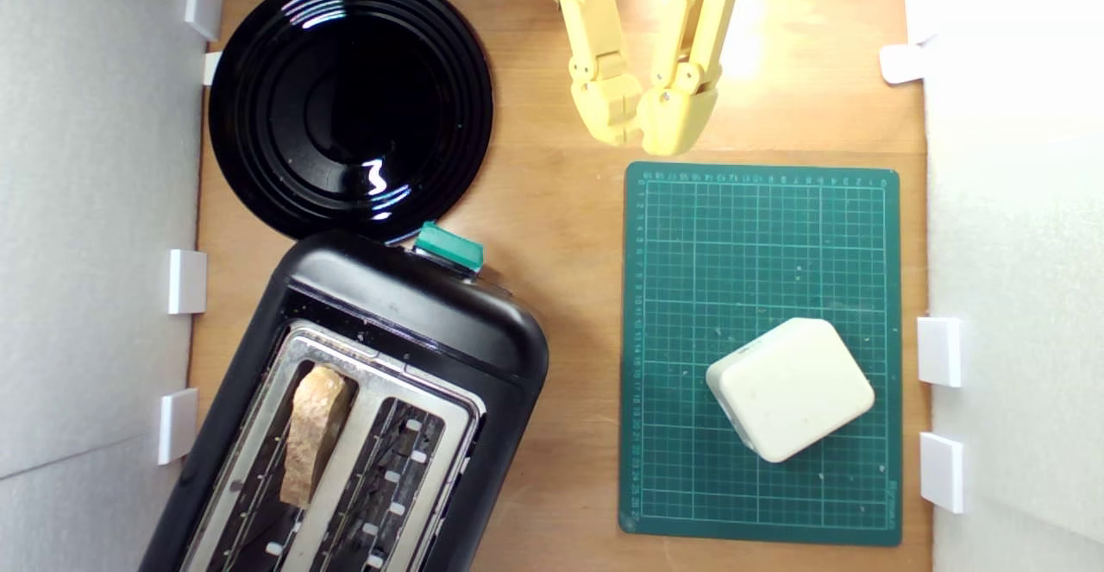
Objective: Pick bread and place in toaster
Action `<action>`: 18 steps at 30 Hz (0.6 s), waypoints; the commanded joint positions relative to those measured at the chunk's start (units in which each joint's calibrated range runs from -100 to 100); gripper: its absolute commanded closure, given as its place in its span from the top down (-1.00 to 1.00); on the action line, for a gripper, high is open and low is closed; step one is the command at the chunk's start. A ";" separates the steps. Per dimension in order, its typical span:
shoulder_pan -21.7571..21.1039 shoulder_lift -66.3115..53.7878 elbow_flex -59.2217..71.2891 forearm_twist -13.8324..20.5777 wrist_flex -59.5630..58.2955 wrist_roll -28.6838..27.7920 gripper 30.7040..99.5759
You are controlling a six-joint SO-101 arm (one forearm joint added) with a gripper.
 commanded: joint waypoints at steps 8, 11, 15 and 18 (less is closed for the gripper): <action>-2.48 -10.37 17.01 -0.23 -2.91 0.22 -0.26; -2.48 -13.04 23.19 -0.23 -4.87 0.27 -0.32; -2.48 -16.45 31.27 -0.32 -8.20 0.27 -0.35; -2.48 -19.61 37.62 -0.32 -10.67 0.27 -0.35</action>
